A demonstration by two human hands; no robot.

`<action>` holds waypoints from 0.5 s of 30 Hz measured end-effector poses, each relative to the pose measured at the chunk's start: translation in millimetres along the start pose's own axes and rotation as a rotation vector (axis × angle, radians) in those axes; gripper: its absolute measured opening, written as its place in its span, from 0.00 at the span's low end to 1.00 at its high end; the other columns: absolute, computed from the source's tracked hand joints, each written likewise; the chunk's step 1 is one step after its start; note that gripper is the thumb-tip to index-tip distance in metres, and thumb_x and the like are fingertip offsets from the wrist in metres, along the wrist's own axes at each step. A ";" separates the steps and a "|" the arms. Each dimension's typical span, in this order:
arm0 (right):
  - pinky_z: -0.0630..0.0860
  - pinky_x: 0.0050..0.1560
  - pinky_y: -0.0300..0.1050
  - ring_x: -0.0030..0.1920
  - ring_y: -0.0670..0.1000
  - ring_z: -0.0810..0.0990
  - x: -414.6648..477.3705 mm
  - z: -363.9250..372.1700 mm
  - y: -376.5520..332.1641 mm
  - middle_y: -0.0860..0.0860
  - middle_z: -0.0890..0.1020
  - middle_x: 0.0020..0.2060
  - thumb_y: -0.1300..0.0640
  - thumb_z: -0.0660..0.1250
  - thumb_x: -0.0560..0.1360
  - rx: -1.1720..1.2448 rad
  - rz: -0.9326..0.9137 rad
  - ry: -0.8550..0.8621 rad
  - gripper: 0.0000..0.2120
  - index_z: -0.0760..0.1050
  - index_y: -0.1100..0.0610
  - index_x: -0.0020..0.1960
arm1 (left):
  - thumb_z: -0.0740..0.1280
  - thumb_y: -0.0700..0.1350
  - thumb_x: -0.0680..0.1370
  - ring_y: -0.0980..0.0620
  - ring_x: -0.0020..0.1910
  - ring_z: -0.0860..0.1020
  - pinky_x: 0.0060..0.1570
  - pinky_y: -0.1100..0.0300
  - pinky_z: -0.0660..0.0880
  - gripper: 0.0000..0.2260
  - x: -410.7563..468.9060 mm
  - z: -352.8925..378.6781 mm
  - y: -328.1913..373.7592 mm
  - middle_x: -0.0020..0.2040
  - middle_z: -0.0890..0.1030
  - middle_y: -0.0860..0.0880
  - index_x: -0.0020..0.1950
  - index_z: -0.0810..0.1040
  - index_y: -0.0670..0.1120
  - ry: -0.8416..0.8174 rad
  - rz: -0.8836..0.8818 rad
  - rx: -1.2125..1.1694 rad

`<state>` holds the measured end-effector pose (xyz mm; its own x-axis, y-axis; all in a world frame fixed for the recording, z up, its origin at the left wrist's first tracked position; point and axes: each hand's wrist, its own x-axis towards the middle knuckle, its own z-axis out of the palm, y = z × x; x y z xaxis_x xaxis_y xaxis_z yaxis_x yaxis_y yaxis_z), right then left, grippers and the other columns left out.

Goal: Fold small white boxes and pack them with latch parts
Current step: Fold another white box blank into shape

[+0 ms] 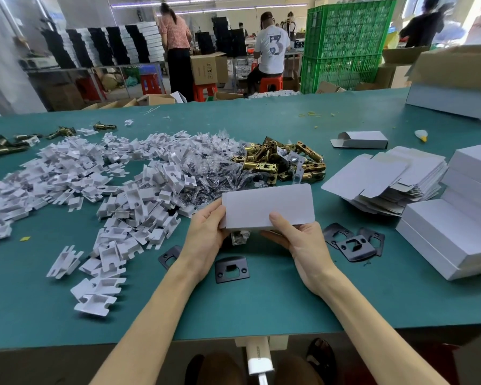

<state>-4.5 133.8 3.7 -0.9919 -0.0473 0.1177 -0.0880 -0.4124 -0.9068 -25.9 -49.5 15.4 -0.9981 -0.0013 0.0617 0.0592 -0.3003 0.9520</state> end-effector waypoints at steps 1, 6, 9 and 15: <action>0.80 0.63 0.58 0.58 0.55 0.85 0.0 0.3 0.3 0.54 0.86 0.57 0.54 0.73 0.75 -0.004 -0.005 -0.003 0.12 0.84 0.53 0.57 | 0.56 0.39 0.87 0.50 0.59 0.84 0.53 0.60 0.81 0.14 0.2 -0.1 0.0 0.59 0.86 0.44 0.67 0.79 0.40 -0.002 0.000 -0.002; 0.81 0.61 0.57 0.58 0.55 0.85 -1.1 2.2 0.9 0.53 0.86 0.57 0.51 0.73 0.74 -0.034 -0.029 0.005 0.14 0.84 0.52 0.59 | 0.57 0.41 0.88 0.45 0.68 0.79 0.65 0.53 0.78 0.16 -2.0 -3.0 -1.9 0.67 0.82 0.44 0.73 0.75 0.43 -0.138 0.052 0.135; 0.82 0.60 0.54 0.57 0.54 0.85 -1.3 2.6 -0.4 0.53 0.86 0.56 0.52 0.72 0.75 -0.043 -0.032 -0.015 0.09 0.86 0.47 0.55 | 0.59 0.40 0.87 0.43 0.72 0.76 0.73 0.45 0.71 0.17 -0.7 -2.4 -7.7 0.71 0.79 0.44 0.77 0.70 0.42 -0.151 0.088 0.283; 0.83 0.56 0.49 0.58 0.54 0.85 0.5 0.7 0.6 0.53 0.86 0.57 0.55 0.71 0.76 -0.045 -0.041 -0.049 0.13 0.83 0.55 0.60 | 0.62 0.45 0.84 0.44 0.73 0.75 0.76 0.39 0.67 0.21 -1.4 -0.4 -8.5 0.72 0.78 0.45 0.77 0.69 0.44 -0.120 0.118 0.329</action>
<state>-5.1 132.9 3.5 -0.9818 -0.0760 0.1739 -0.1337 -0.3733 -0.9180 -25.0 -47.3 7.1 -0.9760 0.1001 0.1933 0.1961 0.0181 0.9804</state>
